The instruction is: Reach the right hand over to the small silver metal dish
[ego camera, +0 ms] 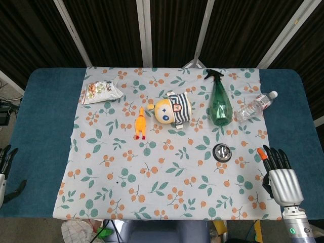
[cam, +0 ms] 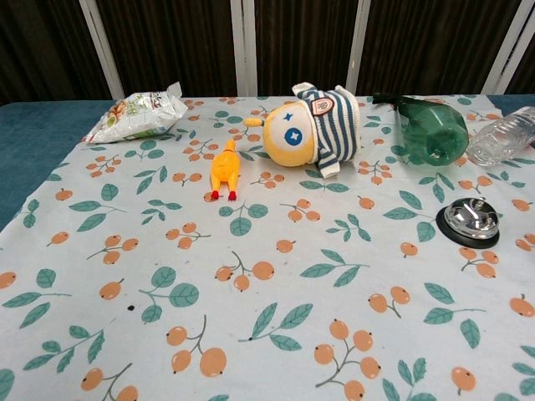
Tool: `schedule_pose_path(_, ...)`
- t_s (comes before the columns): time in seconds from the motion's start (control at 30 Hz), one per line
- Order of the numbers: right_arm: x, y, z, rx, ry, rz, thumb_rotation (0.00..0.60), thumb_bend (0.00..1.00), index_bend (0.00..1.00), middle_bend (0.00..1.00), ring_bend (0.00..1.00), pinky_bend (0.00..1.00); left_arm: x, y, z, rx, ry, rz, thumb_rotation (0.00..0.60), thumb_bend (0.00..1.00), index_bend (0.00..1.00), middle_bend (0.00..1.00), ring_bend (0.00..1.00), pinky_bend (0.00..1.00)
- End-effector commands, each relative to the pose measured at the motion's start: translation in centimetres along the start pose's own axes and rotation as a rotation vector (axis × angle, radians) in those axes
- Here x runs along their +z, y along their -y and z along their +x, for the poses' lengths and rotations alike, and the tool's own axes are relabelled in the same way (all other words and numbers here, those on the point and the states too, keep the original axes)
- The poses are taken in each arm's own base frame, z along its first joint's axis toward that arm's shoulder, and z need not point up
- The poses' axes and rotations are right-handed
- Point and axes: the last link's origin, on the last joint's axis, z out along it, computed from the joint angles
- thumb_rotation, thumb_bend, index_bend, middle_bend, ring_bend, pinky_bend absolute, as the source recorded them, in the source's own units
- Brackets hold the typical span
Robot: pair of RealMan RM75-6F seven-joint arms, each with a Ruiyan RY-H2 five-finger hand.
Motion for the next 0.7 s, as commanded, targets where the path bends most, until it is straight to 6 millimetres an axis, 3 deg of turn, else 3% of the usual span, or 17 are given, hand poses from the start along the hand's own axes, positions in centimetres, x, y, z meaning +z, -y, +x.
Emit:
schedule_pose_path(0.03, -0.02, 0.05, -0.01, 0.0, 0.0, 0.002, 0.6, 1.0, 0.09, 0.0, 0.0, 0.0, -0.02, 0.04, 0.07, 0.0, -0.002, 0.0, 0.6, 0.4, 0.05, 0.0, 0.03, 0.16)
schedule_pose_path(0.7, 0.03, 0.07, -0.38, -0.012, 0.015, 0.001, 0.6, 1.0, 0.09, 0.0, 0.0, 0.0, 0.21, -0.01, 0.11, -0.005, -0.008, -0.001, 0.6, 0.4, 0.05, 0.0, 0.03, 0.16)
